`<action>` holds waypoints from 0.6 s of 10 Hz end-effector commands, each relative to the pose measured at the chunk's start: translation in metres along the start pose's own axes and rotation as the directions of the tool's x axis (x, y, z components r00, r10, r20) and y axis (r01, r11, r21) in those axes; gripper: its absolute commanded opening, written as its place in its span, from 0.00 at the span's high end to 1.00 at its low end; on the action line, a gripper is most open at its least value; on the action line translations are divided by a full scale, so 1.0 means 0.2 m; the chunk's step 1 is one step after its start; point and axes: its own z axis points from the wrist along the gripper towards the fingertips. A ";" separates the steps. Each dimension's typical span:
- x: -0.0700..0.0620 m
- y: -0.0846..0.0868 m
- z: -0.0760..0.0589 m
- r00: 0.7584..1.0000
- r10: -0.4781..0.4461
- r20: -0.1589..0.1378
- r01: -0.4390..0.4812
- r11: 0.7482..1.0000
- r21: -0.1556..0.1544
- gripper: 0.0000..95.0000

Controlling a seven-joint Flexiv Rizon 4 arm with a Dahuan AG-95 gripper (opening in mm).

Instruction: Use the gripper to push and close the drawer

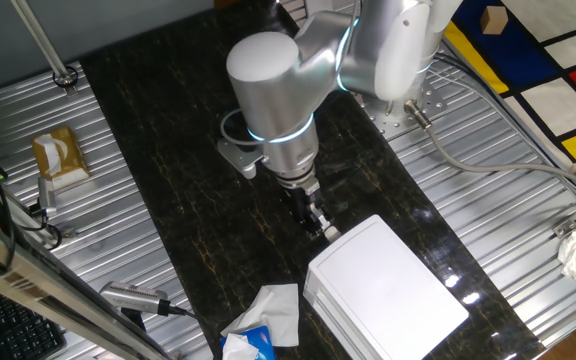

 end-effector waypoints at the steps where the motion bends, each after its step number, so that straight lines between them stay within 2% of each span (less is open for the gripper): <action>1: 0.00 0.00 0.00 1.000 -0.001 0.001 0.001 1.000 0.000 1.00; 6: 0.00 -0.01 -0.01 1.000 -0.002 0.000 0.002 1.000 0.000 1.00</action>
